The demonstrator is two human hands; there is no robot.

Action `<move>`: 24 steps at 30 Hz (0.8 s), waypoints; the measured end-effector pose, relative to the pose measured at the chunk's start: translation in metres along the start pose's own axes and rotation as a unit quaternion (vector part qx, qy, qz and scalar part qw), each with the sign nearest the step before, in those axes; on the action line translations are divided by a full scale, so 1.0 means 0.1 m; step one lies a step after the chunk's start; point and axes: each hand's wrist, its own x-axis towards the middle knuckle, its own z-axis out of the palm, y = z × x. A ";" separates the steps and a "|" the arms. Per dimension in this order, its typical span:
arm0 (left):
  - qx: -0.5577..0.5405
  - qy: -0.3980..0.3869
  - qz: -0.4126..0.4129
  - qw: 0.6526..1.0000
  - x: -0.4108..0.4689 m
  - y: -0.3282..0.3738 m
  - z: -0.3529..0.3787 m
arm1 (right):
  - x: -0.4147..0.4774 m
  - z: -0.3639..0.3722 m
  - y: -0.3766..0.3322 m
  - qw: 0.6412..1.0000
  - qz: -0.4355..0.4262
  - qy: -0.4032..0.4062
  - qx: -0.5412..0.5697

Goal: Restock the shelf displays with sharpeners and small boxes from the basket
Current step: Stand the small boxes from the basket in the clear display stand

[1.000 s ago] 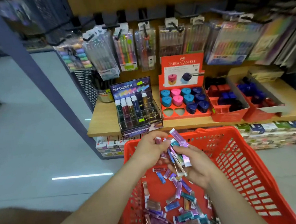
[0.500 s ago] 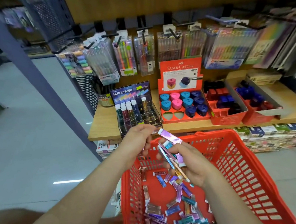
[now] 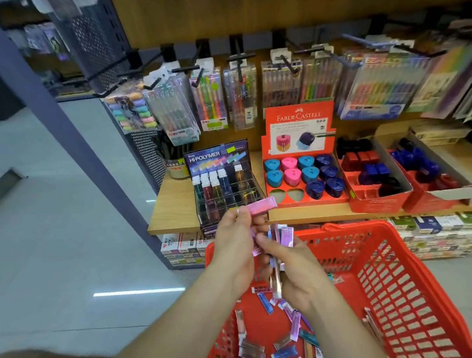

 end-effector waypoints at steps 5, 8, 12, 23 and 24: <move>-0.013 0.030 0.023 0.999 0.09 0.01 0.03 | 0.08 0.07 0.06 0.998 -0.022 0.056 -0.038; 0.029 0.008 0.013 0.999 0.18 0.04 0.00 | 0.14 0.08 0.04 0.997 -0.022 0.065 -0.030; 0.090 -0.050 0.025 0.994 0.42 0.25 -0.15 | 0.24 0.09 -0.01 0.998 0.002 0.060 -0.011; 0.350 0.022 0.160 0.923 1.36 1.11 -0.89 | 0.65 0.12 -0.20 0.998 0.031 0.060 -0.018; 0.373 0.031 0.160 0.913 1.44 1.15 -0.95 | 0.71 0.12 -0.22 0.997 0.030 0.062 -0.030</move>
